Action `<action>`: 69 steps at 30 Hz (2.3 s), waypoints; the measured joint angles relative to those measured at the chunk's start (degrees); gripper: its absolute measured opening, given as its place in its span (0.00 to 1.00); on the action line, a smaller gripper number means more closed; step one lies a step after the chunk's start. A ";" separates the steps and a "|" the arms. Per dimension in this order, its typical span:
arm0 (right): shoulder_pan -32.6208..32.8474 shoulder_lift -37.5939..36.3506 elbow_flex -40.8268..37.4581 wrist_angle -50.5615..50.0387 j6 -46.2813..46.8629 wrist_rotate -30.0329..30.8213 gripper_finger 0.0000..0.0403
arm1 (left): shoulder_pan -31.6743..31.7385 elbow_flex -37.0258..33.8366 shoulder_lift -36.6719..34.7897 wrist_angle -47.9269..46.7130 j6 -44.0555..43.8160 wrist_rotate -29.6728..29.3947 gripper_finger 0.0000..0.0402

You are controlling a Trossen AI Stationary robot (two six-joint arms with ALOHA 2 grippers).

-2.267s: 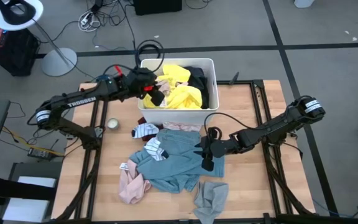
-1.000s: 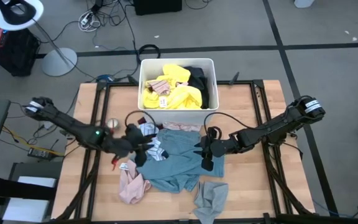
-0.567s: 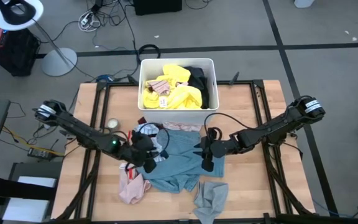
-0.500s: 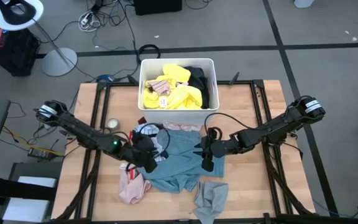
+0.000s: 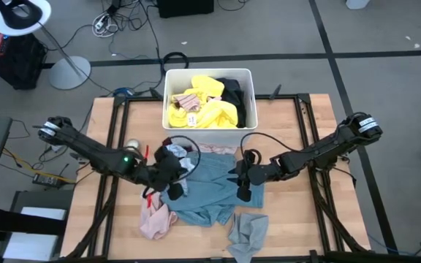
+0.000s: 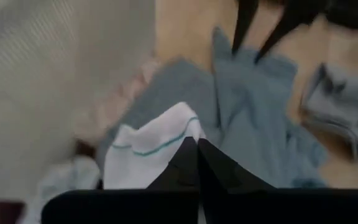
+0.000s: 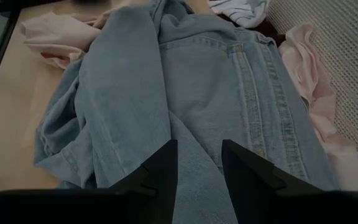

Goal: Sort clothes
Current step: Put the bottom blue striped sock into the white laundry bin, then put the blue striped sock into the white laundry bin

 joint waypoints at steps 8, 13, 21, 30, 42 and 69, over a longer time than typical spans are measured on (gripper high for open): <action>0.00 0.00 0.00 0.38 0.01 -0.01 0.31 | 7.64 16.99 -0.99 -8.43 13.88 -3.35 0.00; 0.00 0.00 0.00 0.37 0.01 -0.01 0.31 | 16.06 25.54 -1.15 -8.00 25.15 -3.42 0.00; 0.00 0.00 0.00 0.03 -0.20 -0.01 0.31 | 29.93 28.63 -1.07 -1.23 40.18 -3.52 0.02; 0.00 0.00 0.00 -0.33 -0.98 -0.01 0.31 | 42.12 23.52 -0.25 -1.74 33.02 9.05 0.16; 0.00 0.00 0.00 -0.88 -1.03 -0.02 0.31 | 44.11 17.04 -0.31 -6.17 29.69 16.27 0.33; 0.00 0.00 0.00 -1.90 -1.04 -0.01 0.31 | 12.16 -27.97 -27.97 9.23 -1.11 0.96 0.33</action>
